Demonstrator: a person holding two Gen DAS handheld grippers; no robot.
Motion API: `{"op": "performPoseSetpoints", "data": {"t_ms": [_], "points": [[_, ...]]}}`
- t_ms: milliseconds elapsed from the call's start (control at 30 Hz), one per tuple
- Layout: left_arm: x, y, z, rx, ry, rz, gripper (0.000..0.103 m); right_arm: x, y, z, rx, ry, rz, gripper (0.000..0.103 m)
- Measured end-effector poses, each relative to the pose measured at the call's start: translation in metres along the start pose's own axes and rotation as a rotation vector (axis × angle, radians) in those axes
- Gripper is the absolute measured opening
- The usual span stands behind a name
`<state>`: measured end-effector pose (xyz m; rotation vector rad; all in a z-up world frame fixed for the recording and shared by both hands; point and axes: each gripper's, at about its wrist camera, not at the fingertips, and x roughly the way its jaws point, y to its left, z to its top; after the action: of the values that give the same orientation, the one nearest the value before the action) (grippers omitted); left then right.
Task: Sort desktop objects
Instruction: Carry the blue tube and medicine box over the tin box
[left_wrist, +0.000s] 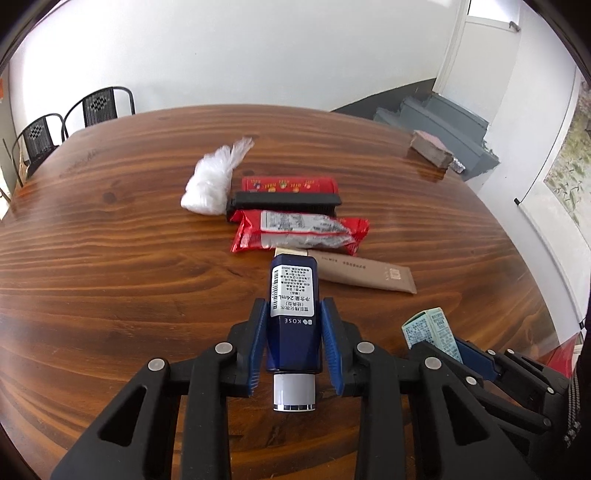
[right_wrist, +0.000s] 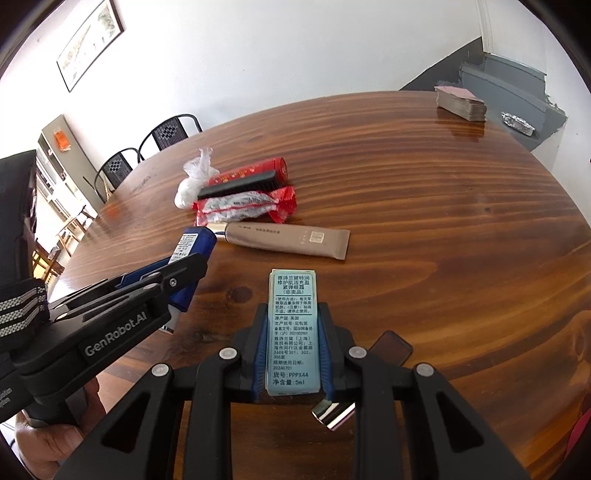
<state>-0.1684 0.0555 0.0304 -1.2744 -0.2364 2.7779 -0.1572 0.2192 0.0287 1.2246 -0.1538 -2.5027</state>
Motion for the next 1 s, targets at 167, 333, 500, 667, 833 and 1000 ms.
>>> {"op": "performPoseSetpoints", "data": {"t_ms": [167,333,500,667,833,1000], "points": [[-0.016,-0.006,0.001,0.008,-0.03,-0.021,0.031,-0.007,-0.002,0.001,0.02,-0.013,0.012,0.027],[-0.026,-0.014,0.002,0.014,-0.048,-0.043,0.032,-0.02,-0.007,-0.002,0.037,-0.042,0.01,0.027],[-0.035,-0.024,-0.003,0.029,-0.052,-0.064,0.032,-0.042,-0.017,-0.006,0.073,-0.083,0.016,0.027],[-0.041,-0.036,-0.011,0.05,-0.048,-0.084,0.031,-0.062,-0.023,-0.011,0.109,-0.127,0.025,0.027],[-0.049,-0.048,-0.018,0.078,-0.051,-0.101,0.032,-0.065,-0.03,-0.026,0.138,-0.117,0.02,0.027],[-0.056,-0.063,-0.026,0.107,-0.049,-0.135,0.032,-0.078,-0.036,-0.041,0.158,-0.138,0.001,0.027]]}}
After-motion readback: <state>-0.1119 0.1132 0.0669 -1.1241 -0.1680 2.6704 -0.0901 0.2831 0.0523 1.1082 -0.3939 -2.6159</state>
